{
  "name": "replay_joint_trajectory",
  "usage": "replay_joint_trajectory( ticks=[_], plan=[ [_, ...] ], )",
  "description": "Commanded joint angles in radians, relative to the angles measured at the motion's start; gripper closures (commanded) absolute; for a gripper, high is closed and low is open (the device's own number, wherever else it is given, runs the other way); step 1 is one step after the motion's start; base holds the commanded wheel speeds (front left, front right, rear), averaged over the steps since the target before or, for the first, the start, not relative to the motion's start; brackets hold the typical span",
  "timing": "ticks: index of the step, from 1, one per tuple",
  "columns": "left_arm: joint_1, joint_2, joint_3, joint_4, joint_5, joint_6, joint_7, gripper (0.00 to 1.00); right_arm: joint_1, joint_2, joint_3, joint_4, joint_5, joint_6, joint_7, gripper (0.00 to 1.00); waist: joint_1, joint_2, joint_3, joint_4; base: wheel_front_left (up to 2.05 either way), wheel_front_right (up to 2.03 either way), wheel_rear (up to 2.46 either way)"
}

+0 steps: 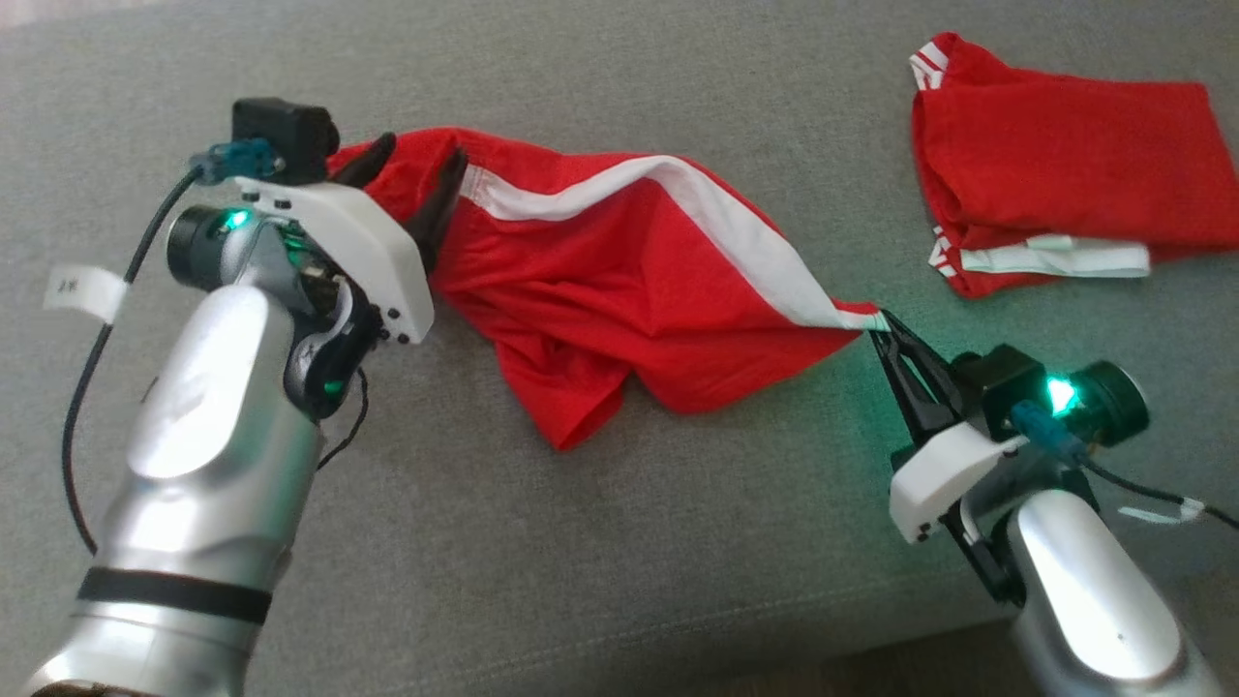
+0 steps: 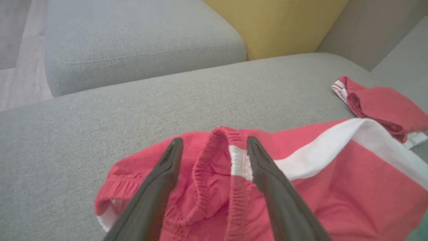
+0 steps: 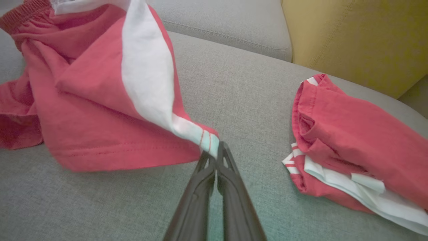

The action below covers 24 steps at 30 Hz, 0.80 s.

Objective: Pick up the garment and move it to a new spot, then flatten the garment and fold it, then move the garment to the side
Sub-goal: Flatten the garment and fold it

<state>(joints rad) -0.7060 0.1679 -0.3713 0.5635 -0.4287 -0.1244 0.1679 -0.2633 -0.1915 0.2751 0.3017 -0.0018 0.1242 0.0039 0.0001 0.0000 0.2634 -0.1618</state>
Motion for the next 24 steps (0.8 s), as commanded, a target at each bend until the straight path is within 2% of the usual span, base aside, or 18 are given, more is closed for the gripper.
replay_joint_trajectory(
  ticks=[1,12,24],
  plan=[
    [-0.037,0.044,0.010,-0.034,-0.015,-0.006,0.019,0.00,-0.030,0.010,0.016,-0.017,-0.011,0.007,-0.021,1.00,-0.0001,0.0000,0.007,-0.006,0.00,0.00,0.00],
    [-0.038,0.056,-0.050,-0.057,-0.065,-0.006,0.041,0.00,-0.051,0.021,0.003,0.012,-0.026,0.007,-0.049,1.00,-0.0001,0.0000,0.041,-0.004,0.00,0.00,0.00],
    [-0.073,0.050,-0.077,-0.006,-0.075,-0.006,0.021,0.00,-0.059,0.029,0.006,0.030,-0.032,0.007,-0.053,1.00,-0.0001,0.0000,0.042,-0.014,0.00,0.00,0.00]
  ],
)
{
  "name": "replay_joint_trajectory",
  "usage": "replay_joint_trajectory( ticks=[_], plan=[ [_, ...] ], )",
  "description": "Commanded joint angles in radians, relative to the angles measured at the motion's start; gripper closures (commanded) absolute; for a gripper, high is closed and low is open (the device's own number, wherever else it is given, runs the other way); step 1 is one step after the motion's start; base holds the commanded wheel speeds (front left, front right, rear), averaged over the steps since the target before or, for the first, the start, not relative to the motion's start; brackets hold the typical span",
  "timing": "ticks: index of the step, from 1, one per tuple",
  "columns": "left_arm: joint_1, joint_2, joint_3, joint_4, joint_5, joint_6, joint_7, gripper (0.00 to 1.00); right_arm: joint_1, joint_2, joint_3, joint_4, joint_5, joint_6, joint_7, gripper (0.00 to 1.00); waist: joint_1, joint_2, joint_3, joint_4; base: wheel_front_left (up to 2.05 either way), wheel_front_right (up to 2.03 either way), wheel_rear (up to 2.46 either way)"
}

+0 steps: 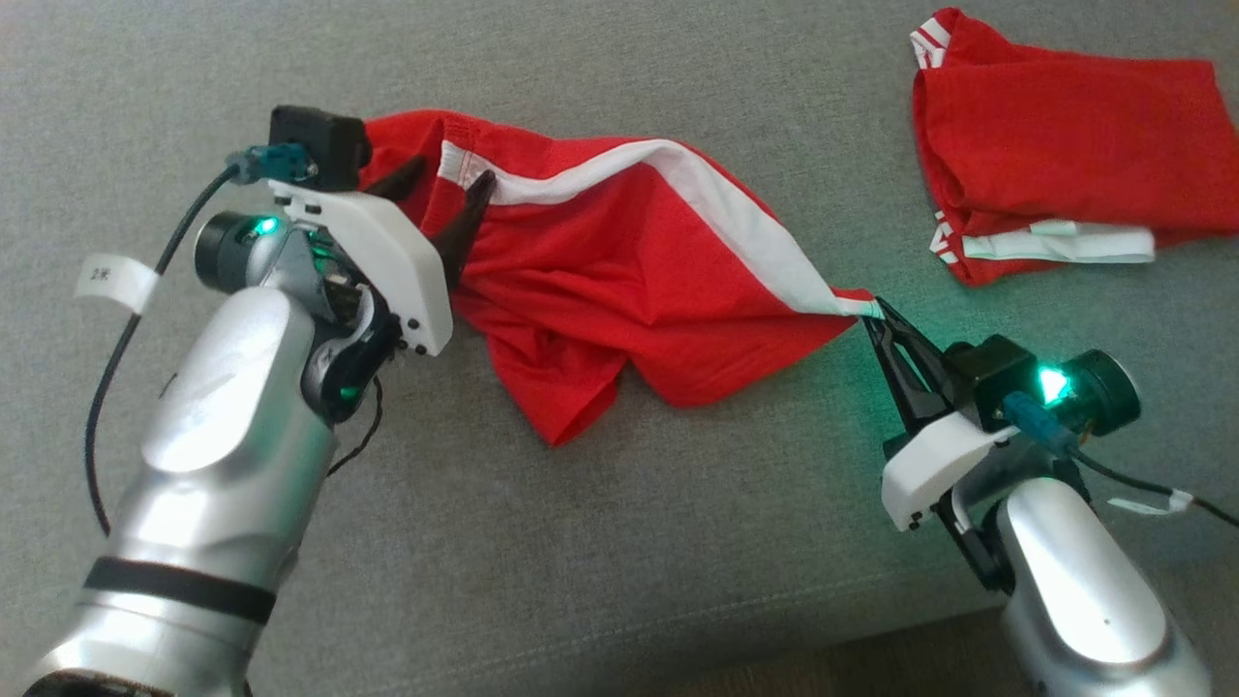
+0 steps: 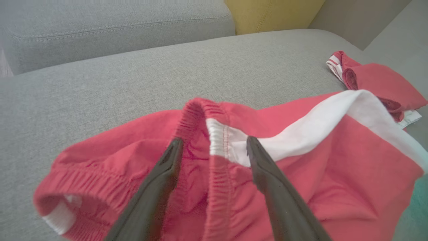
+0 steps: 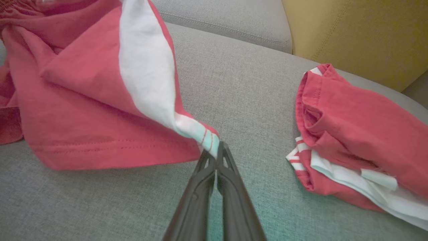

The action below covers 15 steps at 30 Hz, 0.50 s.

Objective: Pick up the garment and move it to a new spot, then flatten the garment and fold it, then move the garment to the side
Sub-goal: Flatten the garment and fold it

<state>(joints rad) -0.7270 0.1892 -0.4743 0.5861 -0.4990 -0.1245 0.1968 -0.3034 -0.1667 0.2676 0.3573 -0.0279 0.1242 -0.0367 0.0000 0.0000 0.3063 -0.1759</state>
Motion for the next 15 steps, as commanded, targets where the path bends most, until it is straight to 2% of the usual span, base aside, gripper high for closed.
replay_joint_trajectory(
  ticks=[1,7,8,9,10,15],
  plan=[
    [-0.054,0.028,0.024,-0.025,-0.005,-0.006,-0.011,0.00,-0.019,0.005,0.013,-0.024,-0.006,0.007,-0.013,1.00,0.0000,0.0000,-0.002,0.000,0.00,0.00,0.00],
    [-0.064,0.028,0.016,-0.011,-0.014,-0.006,-0.022,0.00,-0.016,0.004,0.011,-0.019,-0.008,0.007,-0.014,1.00,0.0000,0.0000,-0.007,0.001,0.00,0.00,0.00],
    [-0.065,0.028,0.012,-0.010,-0.016,-0.006,-0.022,0.04,-0.016,0.004,0.011,-0.019,-0.008,0.007,-0.014,1.00,0.0000,0.0000,-0.007,0.001,0.00,0.00,0.00],
    [-0.066,0.027,0.008,-0.010,-0.018,-0.006,-0.023,0.56,-0.016,0.005,0.011,-0.019,-0.008,0.007,-0.014,1.00,0.0000,0.0000,-0.007,0.001,0.00,0.00,0.00],
    [-0.067,0.026,0.003,-0.012,-0.022,-0.006,-0.026,0.99,-0.017,0.005,0.011,-0.019,-0.009,0.007,-0.013,1.00,0.0000,0.0000,-0.007,0.001,0.00,0.00,0.00],
    [-0.073,0.026,-0.008,-0.015,-0.033,-0.006,-0.049,1.00,-0.017,0.004,0.010,-0.019,-0.009,0.007,-0.013,1.00,0.0000,0.0000,-0.009,0.003,0.00,0.00,0.00]
  ],
)
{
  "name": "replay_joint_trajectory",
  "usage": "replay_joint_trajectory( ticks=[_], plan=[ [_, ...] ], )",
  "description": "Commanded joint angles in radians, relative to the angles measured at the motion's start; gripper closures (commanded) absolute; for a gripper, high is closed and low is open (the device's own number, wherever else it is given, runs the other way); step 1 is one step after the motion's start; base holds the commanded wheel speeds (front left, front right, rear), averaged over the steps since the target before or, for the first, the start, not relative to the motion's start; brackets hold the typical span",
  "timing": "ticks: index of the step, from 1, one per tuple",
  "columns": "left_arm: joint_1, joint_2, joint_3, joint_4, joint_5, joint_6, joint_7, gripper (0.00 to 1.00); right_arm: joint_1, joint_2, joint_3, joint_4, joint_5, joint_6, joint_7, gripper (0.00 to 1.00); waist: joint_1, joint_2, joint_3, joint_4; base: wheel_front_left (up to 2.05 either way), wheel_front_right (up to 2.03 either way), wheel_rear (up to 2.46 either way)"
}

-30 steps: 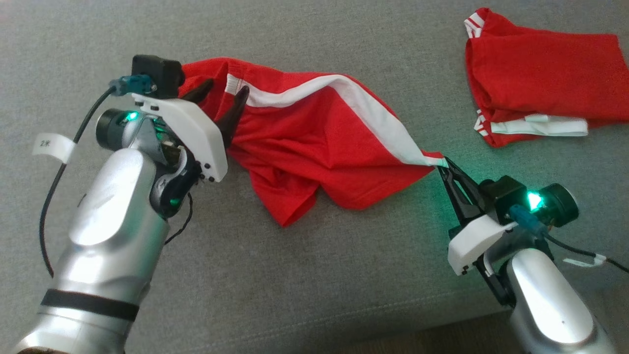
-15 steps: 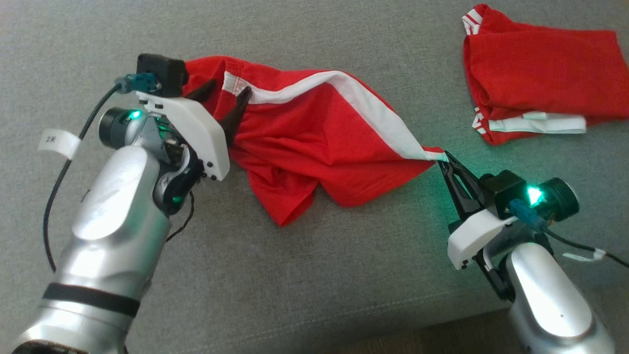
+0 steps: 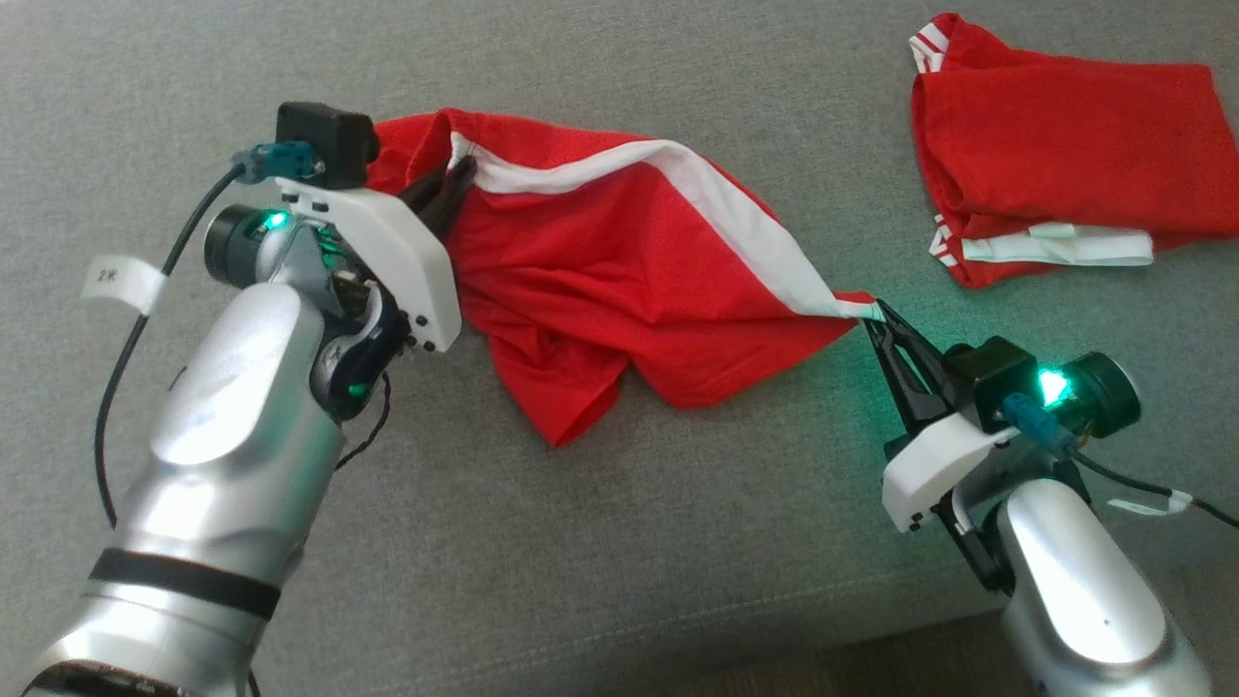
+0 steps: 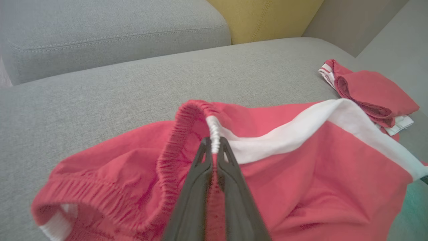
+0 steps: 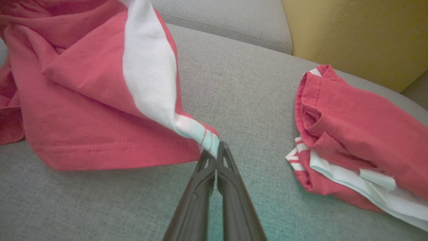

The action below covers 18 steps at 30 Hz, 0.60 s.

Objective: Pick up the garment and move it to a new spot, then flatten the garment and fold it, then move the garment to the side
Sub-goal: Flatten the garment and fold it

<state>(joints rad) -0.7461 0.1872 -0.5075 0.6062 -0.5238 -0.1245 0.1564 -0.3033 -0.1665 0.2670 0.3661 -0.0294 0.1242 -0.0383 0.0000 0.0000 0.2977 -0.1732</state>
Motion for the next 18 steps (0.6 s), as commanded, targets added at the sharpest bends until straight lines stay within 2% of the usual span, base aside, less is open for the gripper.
replay_joint_trajectory(
  ticks=[1,6,12,18],
  plan=[
    [-0.055,0.029,0.024,-0.037,-0.009,-0.006,-0.016,1.00,-0.017,0.003,0.010,-0.027,-0.008,0.007,-0.012,1.00,0.0000,0.0000,-0.001,0.002,0.00,0.00,0.00],
    [-0.067,0.034,0.028,-0.051,-0.017,-0.006,-0.055,1.00,-0.023,-0.010,0.001,-0.026,-0.007,0.007,-0.016,1.00,0.0000,0.0000,-0.019,0.016,0.00,0.00,0.00],
    [-0.088,0.051,0.032,-0.095,-0.027,-0.006,-0.078,1.00,-0.088,-0.056,-0.005,-0.060,0.002,0.007,-0.020,1.00,0.0000,0.0000,-0.059,0.034,0.00,0.00,0.00],
    [-0.127,0.088,0.062,-0.184,-0.043,-0.002,-0.087,1.00,-0.242,-0.143,0.014,-0.104,0.037,0.007,0.000,1.00,0.0000,0.0000,-0.125,0.057,0.00,0.00,0.00]
  ],
)
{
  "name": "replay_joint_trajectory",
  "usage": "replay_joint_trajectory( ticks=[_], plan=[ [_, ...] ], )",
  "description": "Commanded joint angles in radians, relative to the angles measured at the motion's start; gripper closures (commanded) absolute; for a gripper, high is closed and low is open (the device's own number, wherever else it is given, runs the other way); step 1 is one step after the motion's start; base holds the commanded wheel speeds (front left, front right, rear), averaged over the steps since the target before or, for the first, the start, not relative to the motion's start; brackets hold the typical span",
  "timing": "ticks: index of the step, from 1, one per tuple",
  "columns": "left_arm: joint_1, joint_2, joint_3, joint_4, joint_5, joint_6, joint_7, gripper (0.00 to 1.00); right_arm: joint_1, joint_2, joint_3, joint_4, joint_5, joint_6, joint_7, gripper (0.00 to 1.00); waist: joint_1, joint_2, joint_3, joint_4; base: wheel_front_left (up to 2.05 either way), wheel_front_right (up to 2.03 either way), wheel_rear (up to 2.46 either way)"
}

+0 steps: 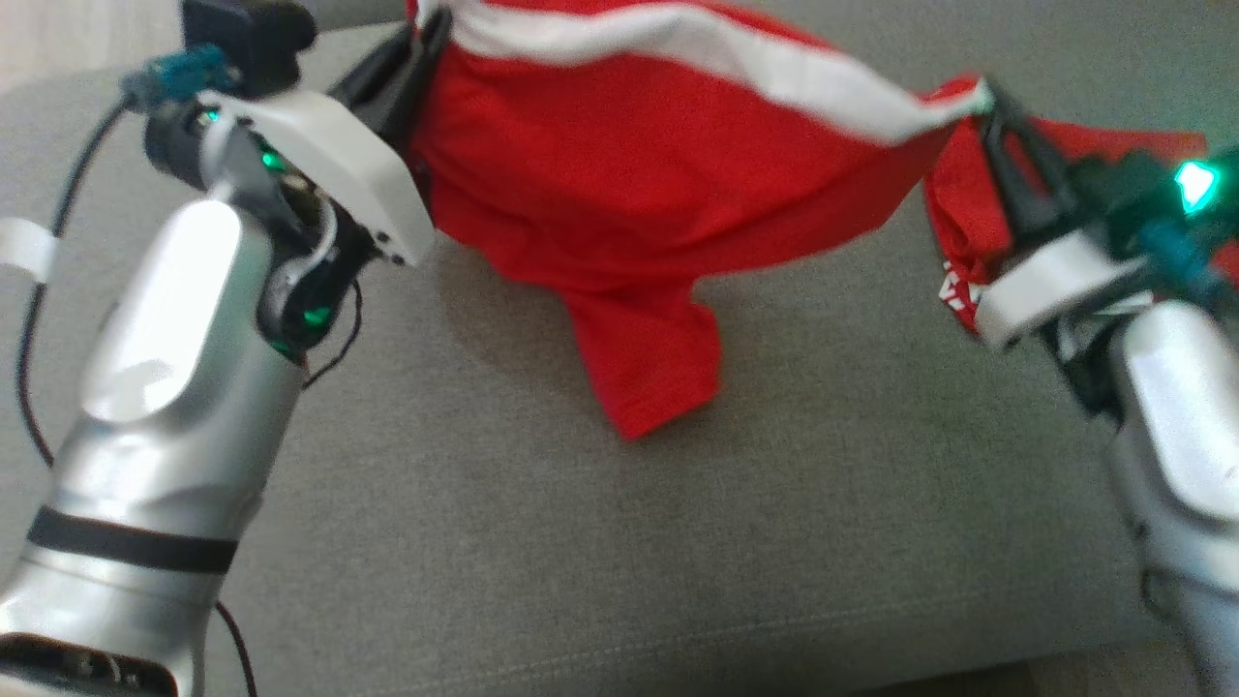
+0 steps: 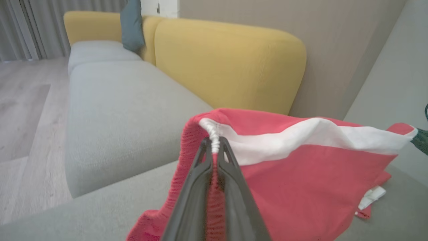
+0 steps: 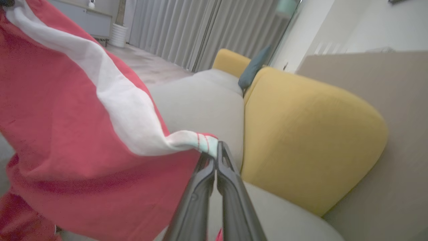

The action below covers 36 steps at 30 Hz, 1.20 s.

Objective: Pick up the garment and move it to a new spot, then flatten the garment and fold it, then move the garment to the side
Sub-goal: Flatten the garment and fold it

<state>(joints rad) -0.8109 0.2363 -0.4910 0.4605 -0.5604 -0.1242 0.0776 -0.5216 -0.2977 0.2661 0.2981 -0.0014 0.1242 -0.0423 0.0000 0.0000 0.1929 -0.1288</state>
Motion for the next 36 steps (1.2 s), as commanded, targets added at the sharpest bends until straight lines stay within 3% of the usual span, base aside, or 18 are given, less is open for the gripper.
replay_joint_trajectory(
  ticks=[1,11,20,32,36],
  plan=[
    [-0.067,0.043,0.050,-0.054,-0.009,-0.001,-0.008,1.00,-0.051,-0.025,0.020,-0.041,0.019,0.007,0.007,1.00,0.0000,0.0000,-0.032,0.019,0.00,0.00,0.00],
    [-0.050,0.064,0.116,-0.204,-0.059,0.037,-0.026,1.00,-0.231,-0.103,0.038,-0.017,0.088,0.007,0.015,1.00,0.0000,0.0000,-0.130,0.057,0.00,0.00,0.00],
    [0.049,0.058,0.129,-0.302,-0.097,0.057,-0.049,1.00,-0.177,-0.114,0.035,0.001,0.148,0.007,0.041,1.00,0.0000,0.0000,-0.194,0.075,0.00,0.00,0.00],
    [0.291,0.173,0.116,-0.639,-0.120,0.114,0.078,1.00,0.115,-0.140,-0.090,-0.380,0.203,0.007,0.235,1.00,0.0000,0.0000,-0.215,0.066,0.00,0.00,0.00],
    [0.285,0.207,0.131,-0.693,-0.123,0.131,0.123,1.00,0.124,-0.146,-0.113,-0.475,0.207,0.007,0.309,1.00,0.0000,0.0000,-0.189,0.055,0.00,0.00,0.00]
  ],
)
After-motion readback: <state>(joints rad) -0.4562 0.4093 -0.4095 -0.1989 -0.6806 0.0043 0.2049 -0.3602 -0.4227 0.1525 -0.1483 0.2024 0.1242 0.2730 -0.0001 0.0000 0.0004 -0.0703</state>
